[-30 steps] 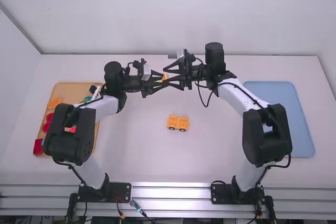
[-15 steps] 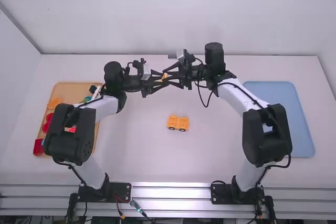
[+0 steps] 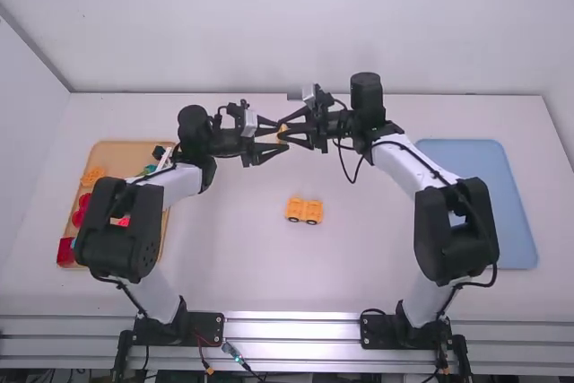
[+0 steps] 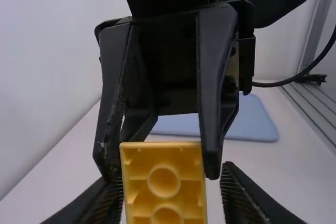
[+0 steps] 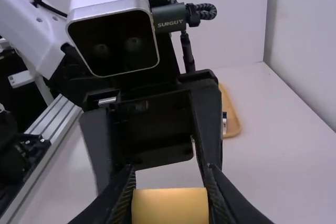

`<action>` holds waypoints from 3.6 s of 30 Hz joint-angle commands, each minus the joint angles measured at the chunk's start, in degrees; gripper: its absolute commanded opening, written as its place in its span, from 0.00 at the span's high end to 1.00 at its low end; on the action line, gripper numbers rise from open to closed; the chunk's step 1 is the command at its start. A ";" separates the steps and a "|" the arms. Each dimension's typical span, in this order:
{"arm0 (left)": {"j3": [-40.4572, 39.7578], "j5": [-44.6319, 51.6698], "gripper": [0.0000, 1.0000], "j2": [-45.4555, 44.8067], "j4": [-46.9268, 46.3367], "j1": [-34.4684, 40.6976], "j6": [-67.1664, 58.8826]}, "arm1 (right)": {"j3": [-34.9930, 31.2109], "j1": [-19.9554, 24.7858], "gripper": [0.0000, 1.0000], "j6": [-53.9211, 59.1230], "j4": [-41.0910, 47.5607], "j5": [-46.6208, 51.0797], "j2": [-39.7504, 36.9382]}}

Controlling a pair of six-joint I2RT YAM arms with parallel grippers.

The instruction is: Assemble lego blocks to make yellow taxi

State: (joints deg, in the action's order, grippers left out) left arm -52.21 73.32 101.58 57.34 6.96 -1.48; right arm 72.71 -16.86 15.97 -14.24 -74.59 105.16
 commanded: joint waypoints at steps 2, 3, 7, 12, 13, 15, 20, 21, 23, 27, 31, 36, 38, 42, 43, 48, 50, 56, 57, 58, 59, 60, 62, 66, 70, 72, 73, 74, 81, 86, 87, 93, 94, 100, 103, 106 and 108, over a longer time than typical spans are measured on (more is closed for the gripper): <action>0.35 1.05 0.49 0.33 0.61 -0.15 -0.79 | 1.49 -0.09 0.82 -0.55 0.09 0.13 0.72; 0.37 1.05 0.49 0.33 0.79 -0.15 -0.79 | 1.49 -0.07 0.83 -0.55 0.09 0.13 0.72; 0.37 1.03 0.27 0.33 0.61 -0.15 -0.83 | 1.49 -0.07 0.83 -1.18 0.09 1.77 0.72; 0.37 0.57 0.01 0.33 -3.65 -0.17 -0.92 | 1.49 0.07 0.85 -6.21 0.26 12.15 0.70; 0.37 0.61 0.01 0.33 -5.03 -0.15 -1.70 | 1.49 0.33 0.85 -6.36 0.79 13.77 0.70; 0.37 0.57 0.01 0.33 -9.35 -0.17 -5.01 | 1.64 1.01 0.85 -6.14 2.60 17.14 0.59; 0.37 -8.31 0.01 0.33 -24.79 -0.26 -14.88 | 5.14 2.32 0.87 -2.29 17.14 30.14 -0.15; 0.37 -9.51 0.01 0.33 -26.03 -0.26 -15.61 | 5.51 2.29 0.87 -1.86 18.60 31.23 -0.31; 0.37 -15.15 0.01 0.33 -29.73 -0.24 -17.70 | 9.16 2.14 0.87 0.04 29.88 40.54 -0.61; 0.35 -24.57 0.01 0.33 -29.35 -0.20 -17.25 | 14.73 0.02 0.88 -0.31 49.96 59.69 -0.59; 0.13 -28.26 0.01 0.33 -26.75 -0.22 -17.27 | 14.29 -2.27 0.88 -9.81 61.20 71.32 -0.57; -2.34 -29.38 0.01 0.33 -28.22 -0.22 -17.44 | 7.26 -2.97 0.88 -20.90 64.43 74.42 -0.57; -3.10 -29.42 0.01 0.33 -28.39 -0.20 -17.40 | 3.06 -2.58 0.89 -24.81 63.25 74.44 -0.57; -3.52 -29.44 0.01 0.33 -28.39 -0.22 -17.40 | -1.99 -0.59 0.95 -28.83 62.01 72.13 -0.57; -3.52 -29.44 0.01 0.33 -28.39 -0.22 -17.20 | -3.10 0.04 0.95 -28.74 61.48 70.40 -0.57; -3.50 -29.44 0.01 0.33 -28.68 -0.22 -15.82 | -8.68 3.02 1.00 -31.36 55.01 63.63 -0.59; -3.50 -29.46 0.01 0.33 -28.89 -0.22 -15.91 | -10.05 4.09 1.00 -37.27 52.41 62.31 -0.59; -3.39 -29.42 0.01 0.33 -28.89 -0.20 -15.91 | -11.69 5.68 1.00 -60.28 50.99 60.17 -0.59; -3.39 -29.42 0.01 0.33 -28.87 -0.20 -15.91 | -11.91 5.57 1.00 -62.42 50.53 59.47 -0.59; -3.39 -29.44 0.01 0.33 -28.83 -0.22 -15.96 | -12.28 5.60 1.00 -64.89 49.18 59.36 -0.59; -3.39 -29.44 0.01 0.33 -28.85 -0.22 -15.93 | -12.48 5.60 1.00 -66.64 48.54 59.36 -0.59; -3.39 -29.46 0.01 0.33 -28.81 -0.22 -15.93 | -12.83 5.70 1.00 -72.08 47.58 59.60 -0.59; -3.39 -29.44 0.01 0.33 -28.83 -0.20 -15.93 | -13.09 5.55 1.00 -77.96 47.71 59.58 -0.59; -3.41 -29.44 0.01 0.33 -28.87 -0.22 -15.91 | -13.40 5.05 1.00 -93.35 49.62 60.65 -0.57; -3.39 -29.46 0.01 0.33 -29.07 -0.22 -15.93 | -13.60 4.83 1.00 -99.47 49.59 61.22 -0.57; -3.39 -29.46 0.01 0.33 -29.29 -0.20 -15.96 | -13.62 4.87 1.00 -101.77 49.66 60.96 -0.57; -3.39 -29.46 0.01 0.33 -29.42 -0.20 -15.93 | -13.68 4.85 1.00 -103.47 49.64 60.96 -0.57; -3.39 -29.44 0.01 0.33 -29.53 -0.22 -15.93 | -13.94 4.85 0.98 -105.68 49.53 60.94 -0.57; -3.39 -29.44 0.01 0.33 -29.97 -0.22 -15.93 | -17.64 4.55 0.91 -117.18 47.23 60.89 -0.57; -3.39 -29.42 0.01 0.33 -29.94 -0.22 -15.93 | -18.71 5.77 0.88 -117.13 45.53 60.87 -0.59; -3.39 -29.42 0.01 0.33 -29.94 -0.22 -15.93 | -18.71 5.79 0.88 -117.15 45.51 60.87 -0.59; -3.39 -29.42 0.01 0.33 -30.16 -0.42 -15.91 | -18.73 6.01 0.70 -117.13 43.87 60.54 -0.59; -3.39 -29.42 0.01 0.33 -30.16 -0.44 -15.91 | -18.73 6.01 0.65 -117.13 43.69 60.59 -0.59; -3.39 -29.44 0.01 0.33 -30.14 -0.09 -15.93 | -18.73 5.97 0.01 -116.04 43.41 60.43 -0.59; -3.39 -29.40 0.01 0.33 -30.10 -0.39 -15.93 | -18.64 5.99 0.01 -115.97 43.36 60.17 -0.59; -3.39 -29.44 0.01 0.33 -30.10 -0.11 -15.93 | -16.22 6.95 0.01 -111.56 45.59 58.69 -0.59; -3.39 -29.42 0.01 0.33 -30.10 -0.42 -15.93 | -13.05 7.87 0.01 -106.86 49.48 57.99 -0.59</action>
State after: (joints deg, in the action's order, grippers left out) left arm -54.81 43.62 101.58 27.22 6.74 -17.65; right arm 56.12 -10.02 -95.74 34.65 -15.70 105.16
